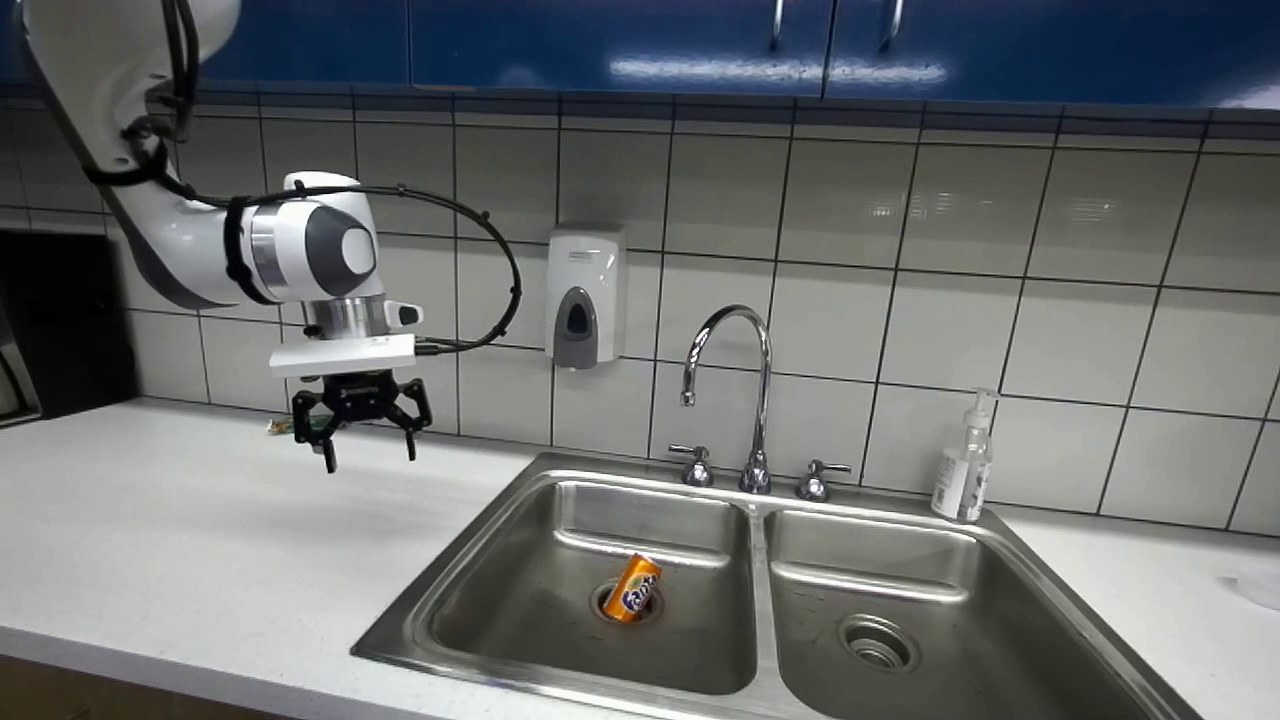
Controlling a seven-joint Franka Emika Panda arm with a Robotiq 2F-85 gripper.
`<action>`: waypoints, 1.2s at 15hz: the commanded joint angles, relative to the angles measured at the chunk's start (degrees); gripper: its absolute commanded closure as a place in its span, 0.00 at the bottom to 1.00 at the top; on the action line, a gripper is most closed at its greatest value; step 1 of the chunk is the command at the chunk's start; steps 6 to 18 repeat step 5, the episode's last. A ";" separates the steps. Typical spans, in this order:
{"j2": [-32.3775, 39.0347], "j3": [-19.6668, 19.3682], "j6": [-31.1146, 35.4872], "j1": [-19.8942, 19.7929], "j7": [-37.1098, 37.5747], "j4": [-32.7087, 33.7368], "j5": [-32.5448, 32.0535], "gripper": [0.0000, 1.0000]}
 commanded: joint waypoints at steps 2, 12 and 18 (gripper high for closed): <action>0.36 0.21 -0.09 -0.35 -0.03 0.16 0.02 0.00; 0.51 0.19 -0.08 -0.38 -0.03 0.21 0.02 0.00; 0.51 0.19 -0.08 -0.38 -0.03 0.21 0.02 0.00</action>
